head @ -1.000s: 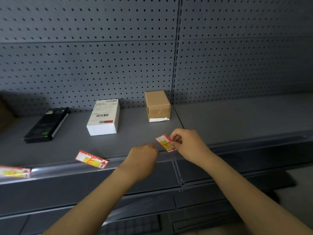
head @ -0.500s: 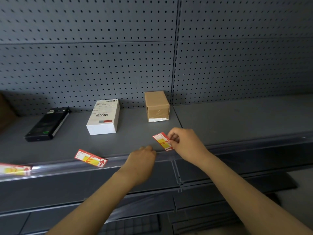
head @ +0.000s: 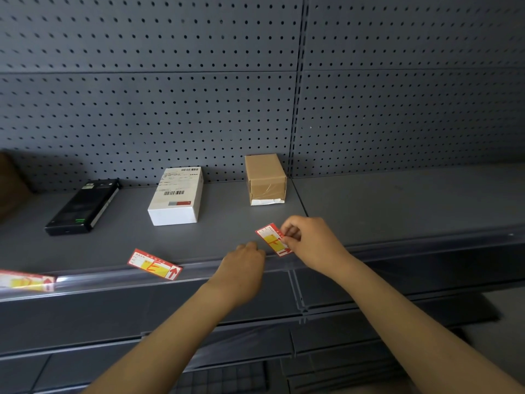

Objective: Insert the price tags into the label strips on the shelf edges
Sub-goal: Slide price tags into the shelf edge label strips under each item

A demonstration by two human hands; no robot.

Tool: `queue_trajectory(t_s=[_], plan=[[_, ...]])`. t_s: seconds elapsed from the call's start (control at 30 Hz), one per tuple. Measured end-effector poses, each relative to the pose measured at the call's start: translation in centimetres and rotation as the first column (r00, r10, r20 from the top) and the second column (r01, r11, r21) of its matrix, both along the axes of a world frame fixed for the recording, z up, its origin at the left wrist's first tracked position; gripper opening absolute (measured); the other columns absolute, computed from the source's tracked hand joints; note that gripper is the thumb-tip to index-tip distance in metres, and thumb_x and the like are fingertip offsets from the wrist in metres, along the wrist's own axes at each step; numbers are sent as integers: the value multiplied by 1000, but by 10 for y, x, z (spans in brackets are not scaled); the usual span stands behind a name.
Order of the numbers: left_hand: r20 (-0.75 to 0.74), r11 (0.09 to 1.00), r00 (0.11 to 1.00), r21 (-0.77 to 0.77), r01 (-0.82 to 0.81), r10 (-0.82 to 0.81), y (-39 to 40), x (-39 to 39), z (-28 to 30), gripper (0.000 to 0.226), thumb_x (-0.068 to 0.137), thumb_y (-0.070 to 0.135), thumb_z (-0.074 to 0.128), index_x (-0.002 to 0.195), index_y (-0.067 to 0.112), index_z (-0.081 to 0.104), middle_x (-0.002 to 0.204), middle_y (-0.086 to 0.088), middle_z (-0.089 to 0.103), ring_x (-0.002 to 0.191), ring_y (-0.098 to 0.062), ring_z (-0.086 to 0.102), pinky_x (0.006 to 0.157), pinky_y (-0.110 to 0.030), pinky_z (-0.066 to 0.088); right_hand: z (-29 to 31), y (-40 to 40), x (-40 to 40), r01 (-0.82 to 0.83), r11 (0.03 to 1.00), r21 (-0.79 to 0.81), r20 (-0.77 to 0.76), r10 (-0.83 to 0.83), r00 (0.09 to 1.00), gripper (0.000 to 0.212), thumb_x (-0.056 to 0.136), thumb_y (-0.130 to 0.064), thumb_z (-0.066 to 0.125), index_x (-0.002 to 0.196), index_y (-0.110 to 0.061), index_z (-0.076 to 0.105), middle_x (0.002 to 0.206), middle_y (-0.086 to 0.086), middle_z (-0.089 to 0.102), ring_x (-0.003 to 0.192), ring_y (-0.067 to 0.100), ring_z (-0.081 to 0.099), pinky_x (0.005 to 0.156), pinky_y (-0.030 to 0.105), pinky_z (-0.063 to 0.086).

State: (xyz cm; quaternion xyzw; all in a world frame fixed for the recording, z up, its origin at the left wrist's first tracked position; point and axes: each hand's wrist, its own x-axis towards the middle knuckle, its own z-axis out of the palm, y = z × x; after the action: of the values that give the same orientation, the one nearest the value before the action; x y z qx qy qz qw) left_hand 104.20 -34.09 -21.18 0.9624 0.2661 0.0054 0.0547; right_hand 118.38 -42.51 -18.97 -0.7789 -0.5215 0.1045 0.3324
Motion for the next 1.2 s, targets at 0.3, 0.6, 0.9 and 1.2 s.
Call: queue_trajectory(t_s=[0.3, 0.6, 0.9, 1.2], plan=[[22, 997, 998, -50, 58, -57, 4, -3, 0, 46, 88, 0, 50, 131, 13, 47, 128, -11, 51, 107, -28, 56, 90, -37, 50, -6, 5, -6, -42, 999, -6, 38, 43, 998, 6, 85, -14, 66, 91, -15, 65, 87, 1, 71, 76, 13, 66, 72, 38, 58], [13, 993, 994, -38, 107, -107, 1, -10, -2, 44, 89, 1, 50, 131, 13, 50, 135, -8, 49, 110, -27, 56, 97, -38, 49, -6, 4, -7, -61, 991, -120, 255, 90, 963, 8, 88, -20, 61, 94, -17, 65, 91, 2, 67, 78, 16, 61, 65, 34, 54], [-8, 998, 998, -37, 58, -58, 2, -16, 11, 30, 90, 14, 54, 120, 17, 56, 124, -6, 59, 104, -26, 61, 90, -37, 52, -7, 8, -11, -114, 978, -176, 263, 158, 952, 23, 88, -18, 60, 111, -20, 63, 108, 4, 65, 95, 20, 61, 79, 40, 54], [137, 991, 990, 126, -48, 31, 22, -11, 38, 31, 88, 22, 62, 118, 23, 55, 114, -1, 61, 95, -23, 64, 76, -32, 55, 0, -6, -3, -8, 995, -98, 276, 35, 961, 23, 90, -16, 59, 113, -18, 61, 115, -1, 61, 106, 13, 55, 85, 26, 48]])
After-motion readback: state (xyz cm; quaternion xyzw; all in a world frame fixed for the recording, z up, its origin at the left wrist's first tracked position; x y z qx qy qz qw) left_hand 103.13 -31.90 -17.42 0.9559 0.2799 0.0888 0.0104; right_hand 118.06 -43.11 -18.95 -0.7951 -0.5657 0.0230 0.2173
